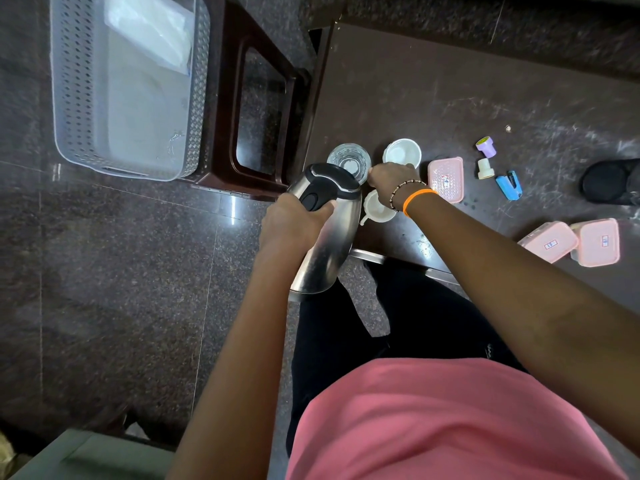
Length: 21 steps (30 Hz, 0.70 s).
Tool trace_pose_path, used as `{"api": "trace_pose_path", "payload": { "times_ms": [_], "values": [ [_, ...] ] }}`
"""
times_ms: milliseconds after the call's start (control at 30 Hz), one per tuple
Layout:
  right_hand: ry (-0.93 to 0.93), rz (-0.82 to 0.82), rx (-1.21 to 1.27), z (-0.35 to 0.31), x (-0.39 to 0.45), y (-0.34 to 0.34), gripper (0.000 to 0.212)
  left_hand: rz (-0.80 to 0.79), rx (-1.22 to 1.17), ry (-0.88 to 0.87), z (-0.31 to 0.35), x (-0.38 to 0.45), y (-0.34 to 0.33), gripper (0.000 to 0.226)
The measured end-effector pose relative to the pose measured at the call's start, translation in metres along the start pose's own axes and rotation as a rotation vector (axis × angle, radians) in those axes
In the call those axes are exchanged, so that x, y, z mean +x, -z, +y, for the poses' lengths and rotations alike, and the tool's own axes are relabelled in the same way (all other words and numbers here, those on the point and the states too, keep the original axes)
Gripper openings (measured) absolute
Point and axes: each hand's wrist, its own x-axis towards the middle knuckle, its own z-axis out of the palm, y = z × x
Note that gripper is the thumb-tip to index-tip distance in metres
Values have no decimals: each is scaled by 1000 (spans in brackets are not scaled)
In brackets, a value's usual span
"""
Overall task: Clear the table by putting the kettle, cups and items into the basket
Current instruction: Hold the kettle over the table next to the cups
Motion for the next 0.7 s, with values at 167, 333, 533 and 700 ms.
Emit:
{"api": "trace_pose_path", "payload": {
  "times_ms": [167, 333, 533, 700],
  "values": [
    [4, 17, -6, 0, 1, -1, 31, 15, 18, -11, 2, -2, -1, 56],
    [11, 24, -2, 0, 1, -2, 31, 15, 19, -8, 4, -1, 0, 56],
    [14, 19, 13, 3, 0, -2, 30, 7, 15, -21, 8, 0, 1, 46],
    [13, 18, 12, 2, 1, -2, 32, 7, 14, -16, 8, 0, 1, 47]
  ]
}}
